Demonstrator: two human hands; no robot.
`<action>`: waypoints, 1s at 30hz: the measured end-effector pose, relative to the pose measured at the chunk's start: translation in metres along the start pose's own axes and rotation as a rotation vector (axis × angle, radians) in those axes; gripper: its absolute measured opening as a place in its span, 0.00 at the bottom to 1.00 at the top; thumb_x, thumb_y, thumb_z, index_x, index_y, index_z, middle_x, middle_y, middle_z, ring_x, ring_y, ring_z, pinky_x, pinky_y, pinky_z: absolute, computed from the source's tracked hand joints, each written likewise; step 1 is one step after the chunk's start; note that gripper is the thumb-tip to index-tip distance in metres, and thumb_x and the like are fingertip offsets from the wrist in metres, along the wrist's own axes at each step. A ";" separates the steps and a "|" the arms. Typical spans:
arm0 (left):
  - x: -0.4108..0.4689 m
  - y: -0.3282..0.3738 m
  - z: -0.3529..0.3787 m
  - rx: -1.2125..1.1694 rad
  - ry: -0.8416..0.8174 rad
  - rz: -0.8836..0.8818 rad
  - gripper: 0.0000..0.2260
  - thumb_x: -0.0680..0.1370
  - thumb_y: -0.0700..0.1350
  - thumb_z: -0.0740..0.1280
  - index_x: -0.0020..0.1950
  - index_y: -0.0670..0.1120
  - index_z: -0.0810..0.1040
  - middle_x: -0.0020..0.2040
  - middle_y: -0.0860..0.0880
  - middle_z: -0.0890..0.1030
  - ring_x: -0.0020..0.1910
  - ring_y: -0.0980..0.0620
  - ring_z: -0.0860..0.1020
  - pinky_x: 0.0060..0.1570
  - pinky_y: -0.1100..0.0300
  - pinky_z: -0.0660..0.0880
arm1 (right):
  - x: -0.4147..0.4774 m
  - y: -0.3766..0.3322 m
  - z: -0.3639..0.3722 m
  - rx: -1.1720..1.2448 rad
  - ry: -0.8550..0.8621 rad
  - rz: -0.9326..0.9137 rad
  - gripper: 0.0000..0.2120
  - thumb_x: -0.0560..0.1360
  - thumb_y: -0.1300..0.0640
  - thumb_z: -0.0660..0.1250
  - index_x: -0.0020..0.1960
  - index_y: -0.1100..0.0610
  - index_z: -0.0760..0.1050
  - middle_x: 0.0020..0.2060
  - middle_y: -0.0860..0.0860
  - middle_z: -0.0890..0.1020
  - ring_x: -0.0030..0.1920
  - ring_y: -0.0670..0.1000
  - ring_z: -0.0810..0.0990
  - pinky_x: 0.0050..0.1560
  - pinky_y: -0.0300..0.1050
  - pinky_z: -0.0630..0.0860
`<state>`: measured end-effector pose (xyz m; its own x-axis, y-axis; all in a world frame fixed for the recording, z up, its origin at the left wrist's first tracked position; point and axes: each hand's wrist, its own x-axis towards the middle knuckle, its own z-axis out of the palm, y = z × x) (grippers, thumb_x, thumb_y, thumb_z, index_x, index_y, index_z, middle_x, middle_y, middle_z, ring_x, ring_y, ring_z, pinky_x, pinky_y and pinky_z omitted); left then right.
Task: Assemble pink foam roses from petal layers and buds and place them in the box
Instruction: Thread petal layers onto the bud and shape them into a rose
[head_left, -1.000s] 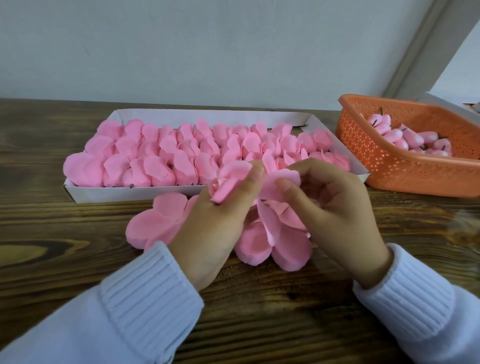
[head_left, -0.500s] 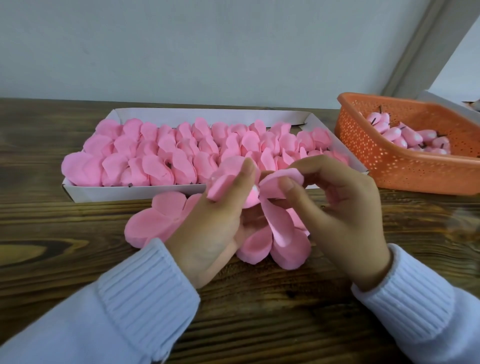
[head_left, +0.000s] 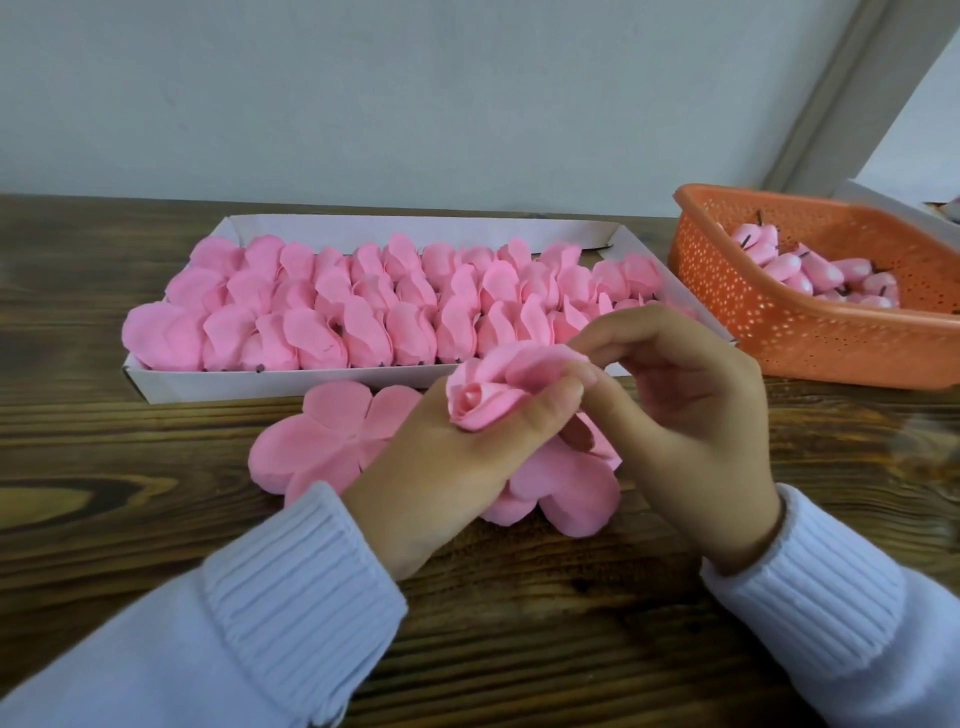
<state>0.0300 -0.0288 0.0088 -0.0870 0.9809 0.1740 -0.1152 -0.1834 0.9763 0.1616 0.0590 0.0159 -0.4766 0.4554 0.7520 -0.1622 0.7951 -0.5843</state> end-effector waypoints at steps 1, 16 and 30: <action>0.000 -0.001 0.000 -0.016 0.009 -0.008 0.16 0.71 0.58 0.67 0.51 0.49 0.82 0.47 0.24 0.75 0.45 0.29 0.75 0.44 0.38 0.71 | 0.000 0.000 0.000 0.024 -0.004 0.001 0.05 0.74 0.61 0.67 0.48 0.53 0.76 0.41 0.48 0.82 0.40 0.45 0.81 0.44 0.39 0.77; 0.002 -0.013 0.000 0.032 0.181 0.020 0.11 0.72 0.55 0.63 0.44 0.48 0.79 0.54 0.35 0.81 0.58 0.37 0.79 0.61 0.38 0.72 | -0.004 0.000 0.013 0.694 -0.238 0.559 0.20 0.70 0.60 0.71 0.58 0.61 0.69 0.44 0.54 0.82 0.45 0.52 0.81 0.48 0.45 0.79; 0.001 0.005 -0.002 -0.053 -0.174 0.018 0.16 0.73 0.50 0.67 0.58 0.43 0.78 0.39 0.29 0.73 0.29 0.31 0.62 0.32 0.27 0.64 | 0.004 -0.002 0.002 0.923 -0.403 0.841 0.16 0.72 0.66 0.61 0.60 0.62 0.73 0.45 0.64 0.79 0.41 0.58 0.81 0.45 0.45 0.81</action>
<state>0.0271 -0.0284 0.0137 0.0823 0.9731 0.2153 -0.1674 -0.1995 0.9655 0.1588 0.0587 0.0195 -0.9184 0.3955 0.0077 -0.1413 -0.3097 -0.9403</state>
